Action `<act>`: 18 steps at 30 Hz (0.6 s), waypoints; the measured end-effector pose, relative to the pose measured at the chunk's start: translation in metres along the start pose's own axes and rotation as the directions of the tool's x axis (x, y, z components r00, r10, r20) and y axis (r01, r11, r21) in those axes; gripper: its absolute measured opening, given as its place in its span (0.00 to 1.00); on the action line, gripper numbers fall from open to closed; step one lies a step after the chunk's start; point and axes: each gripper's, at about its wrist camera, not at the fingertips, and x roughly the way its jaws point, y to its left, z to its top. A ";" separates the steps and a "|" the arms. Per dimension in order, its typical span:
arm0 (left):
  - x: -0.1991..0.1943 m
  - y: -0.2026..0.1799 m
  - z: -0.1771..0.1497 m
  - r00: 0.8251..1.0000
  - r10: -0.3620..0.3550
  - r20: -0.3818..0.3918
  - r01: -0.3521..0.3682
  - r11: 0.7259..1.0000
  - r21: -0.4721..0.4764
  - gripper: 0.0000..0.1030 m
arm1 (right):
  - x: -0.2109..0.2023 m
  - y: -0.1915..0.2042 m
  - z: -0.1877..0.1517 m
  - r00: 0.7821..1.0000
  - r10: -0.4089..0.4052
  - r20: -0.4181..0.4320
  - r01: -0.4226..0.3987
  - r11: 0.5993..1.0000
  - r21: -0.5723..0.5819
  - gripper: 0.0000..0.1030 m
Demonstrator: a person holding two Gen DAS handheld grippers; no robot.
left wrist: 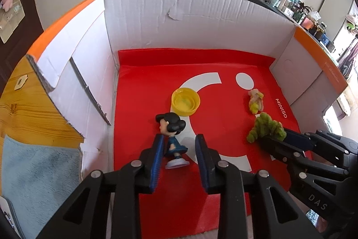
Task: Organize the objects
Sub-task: 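Lower the figurine and green plush onto the red floor and open both tools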
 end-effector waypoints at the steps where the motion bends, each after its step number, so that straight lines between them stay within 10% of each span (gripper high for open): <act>1: 0.000 0.000 0.000 1.000 0.000 0.001 0.000 1.000 0.000 0.30 | 0.000 0.000 0.000 1.000 0.000 0.000 0.000 1.000 -0.001 0.24; 18: -0.009 -0.009 -0.001 1.000 0.001 0.027 -0.001 1.000 0.009 0.43 | -0.006 0.003 -0.005 1.000 -0.028 0.004 0.028 1.000 -0.008 0.40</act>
